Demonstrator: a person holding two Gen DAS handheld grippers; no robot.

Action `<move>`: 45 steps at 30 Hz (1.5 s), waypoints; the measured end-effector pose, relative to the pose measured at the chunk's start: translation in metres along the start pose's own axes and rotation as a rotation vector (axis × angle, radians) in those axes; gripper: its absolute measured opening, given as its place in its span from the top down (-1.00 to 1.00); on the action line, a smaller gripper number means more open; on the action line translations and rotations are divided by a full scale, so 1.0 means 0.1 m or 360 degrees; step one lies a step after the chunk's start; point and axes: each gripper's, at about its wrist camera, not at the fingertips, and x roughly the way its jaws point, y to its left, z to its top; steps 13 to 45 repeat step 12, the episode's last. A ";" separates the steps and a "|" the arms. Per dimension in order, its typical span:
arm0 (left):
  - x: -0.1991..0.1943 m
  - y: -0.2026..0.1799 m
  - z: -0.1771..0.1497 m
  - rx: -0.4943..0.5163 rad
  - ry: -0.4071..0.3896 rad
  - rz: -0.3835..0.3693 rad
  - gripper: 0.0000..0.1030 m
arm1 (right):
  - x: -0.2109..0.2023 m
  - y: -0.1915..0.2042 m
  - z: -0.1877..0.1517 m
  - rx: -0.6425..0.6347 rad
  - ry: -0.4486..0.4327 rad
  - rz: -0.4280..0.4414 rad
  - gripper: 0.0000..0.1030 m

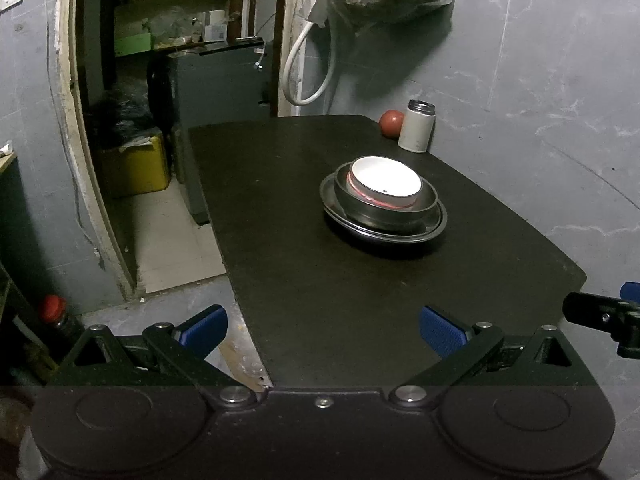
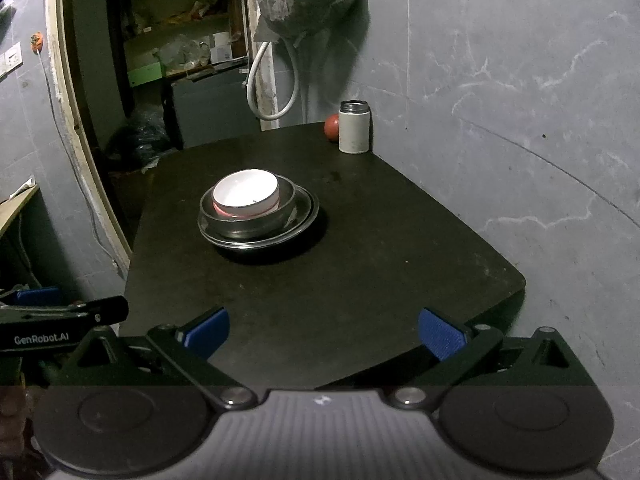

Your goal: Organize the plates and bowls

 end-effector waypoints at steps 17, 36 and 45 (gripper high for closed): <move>0.02 0.00 0.00 0.0018 0.0006 0.0011 -0.98 | 0.02 0.00 -0.01 0.0000 0.0005 0.0004 -1.00; 0.02 0.00 0.00 0.0018 0.0006 0.0011 -0.98 | 0.02 0.00 -0.01 0.0000 0.0005 0.0004 -1.00; 0.02 0.00 0.00 0.0018 0.0006 0.0011 -0.98 | 0.02 0.00 -0.01 0.0000 0.0005 0.0004 -1.00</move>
